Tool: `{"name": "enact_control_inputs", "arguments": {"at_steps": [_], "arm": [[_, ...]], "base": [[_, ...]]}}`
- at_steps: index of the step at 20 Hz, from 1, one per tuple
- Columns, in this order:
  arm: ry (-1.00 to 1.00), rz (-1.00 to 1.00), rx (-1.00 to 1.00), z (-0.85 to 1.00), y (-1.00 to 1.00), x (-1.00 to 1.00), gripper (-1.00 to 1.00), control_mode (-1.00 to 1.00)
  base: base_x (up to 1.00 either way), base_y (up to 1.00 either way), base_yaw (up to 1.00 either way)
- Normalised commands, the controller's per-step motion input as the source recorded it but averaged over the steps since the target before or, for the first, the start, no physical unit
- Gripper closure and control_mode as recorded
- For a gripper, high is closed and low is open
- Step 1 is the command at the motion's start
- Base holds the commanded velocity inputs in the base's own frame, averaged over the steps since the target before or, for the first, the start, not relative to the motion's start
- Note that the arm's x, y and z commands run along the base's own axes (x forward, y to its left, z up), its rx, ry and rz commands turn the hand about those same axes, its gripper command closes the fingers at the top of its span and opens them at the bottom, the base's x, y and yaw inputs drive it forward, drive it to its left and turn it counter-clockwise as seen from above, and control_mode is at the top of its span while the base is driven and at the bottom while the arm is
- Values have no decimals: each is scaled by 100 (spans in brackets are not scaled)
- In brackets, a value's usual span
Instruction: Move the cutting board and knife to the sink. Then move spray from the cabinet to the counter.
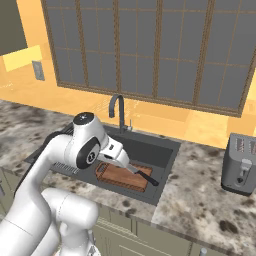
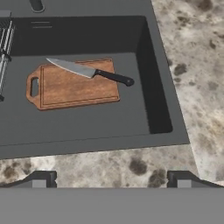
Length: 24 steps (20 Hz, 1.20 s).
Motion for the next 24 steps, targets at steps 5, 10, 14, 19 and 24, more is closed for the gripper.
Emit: {"name": "enact_control_inputs", "arguments": {"at_steps": [5, 10, 14, 19, 24], "arm": [[3, -1, 1, -1, 0, -22, -100, 100], [0, 0, 0, 0, 0, 0, -100, 100], [0, 0, 0, 0, 0, 0, -100, 100], [0, 0, 0, 0, 0, 0, -100, 100], [0, 0, 0, 0, 0, 0, -100, 100]], "base": [[-12, 0, -1], [-75, 0, 0], [-85, 0, 9], [-45, 0, 66], [-14, 0, 100]]}}
